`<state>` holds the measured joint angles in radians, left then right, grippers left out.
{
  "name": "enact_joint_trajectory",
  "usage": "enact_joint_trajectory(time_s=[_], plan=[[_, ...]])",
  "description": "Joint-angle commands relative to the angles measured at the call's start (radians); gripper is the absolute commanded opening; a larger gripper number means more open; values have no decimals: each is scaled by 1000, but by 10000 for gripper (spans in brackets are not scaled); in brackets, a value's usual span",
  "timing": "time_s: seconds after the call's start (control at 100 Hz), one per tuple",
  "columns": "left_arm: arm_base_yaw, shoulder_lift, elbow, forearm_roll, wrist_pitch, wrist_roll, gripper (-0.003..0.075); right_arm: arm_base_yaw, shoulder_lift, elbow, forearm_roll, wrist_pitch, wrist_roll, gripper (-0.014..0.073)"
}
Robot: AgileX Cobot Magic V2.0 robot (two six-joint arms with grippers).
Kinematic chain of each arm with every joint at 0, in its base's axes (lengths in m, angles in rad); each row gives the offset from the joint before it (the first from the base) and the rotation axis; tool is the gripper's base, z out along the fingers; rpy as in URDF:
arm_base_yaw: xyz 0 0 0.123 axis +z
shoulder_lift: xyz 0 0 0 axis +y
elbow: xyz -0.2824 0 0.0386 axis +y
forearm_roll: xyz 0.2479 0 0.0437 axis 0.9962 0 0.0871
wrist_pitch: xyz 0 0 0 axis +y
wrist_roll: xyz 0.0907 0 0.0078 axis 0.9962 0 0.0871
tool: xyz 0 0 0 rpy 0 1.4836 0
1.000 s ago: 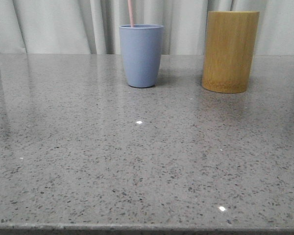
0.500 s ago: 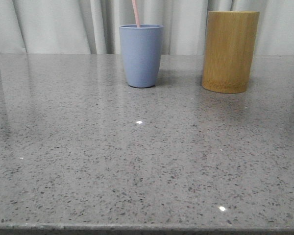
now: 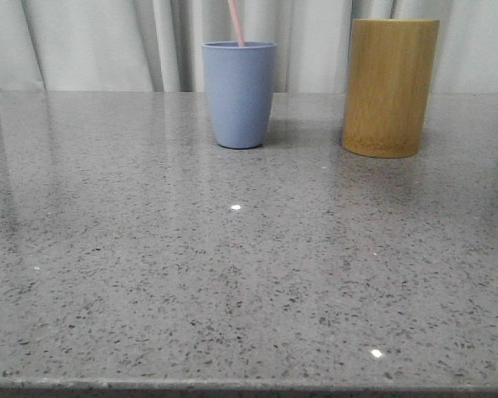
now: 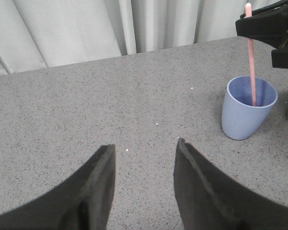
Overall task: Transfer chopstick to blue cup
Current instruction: 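Open the right gripper to release the pink stick, then withdraw the right gripper up and away from the blue cup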
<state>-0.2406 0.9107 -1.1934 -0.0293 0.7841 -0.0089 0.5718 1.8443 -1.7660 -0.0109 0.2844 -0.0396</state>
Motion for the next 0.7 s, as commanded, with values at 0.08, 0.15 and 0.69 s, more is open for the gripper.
enact_joint_trajectory(time_s=[0.08,0.15,0.69], plan=[[3,-9,-27,-2,-85,-9,285,-5,-54,-28,-22,-60,-6,237],[3,-9,-27,-2,-85,-9,285,-5,-54,-28,-23,-61,-6,282],[3,-9,-27,2,-101,-9,285,-5,-160,-28,-53,30,-6,383]])
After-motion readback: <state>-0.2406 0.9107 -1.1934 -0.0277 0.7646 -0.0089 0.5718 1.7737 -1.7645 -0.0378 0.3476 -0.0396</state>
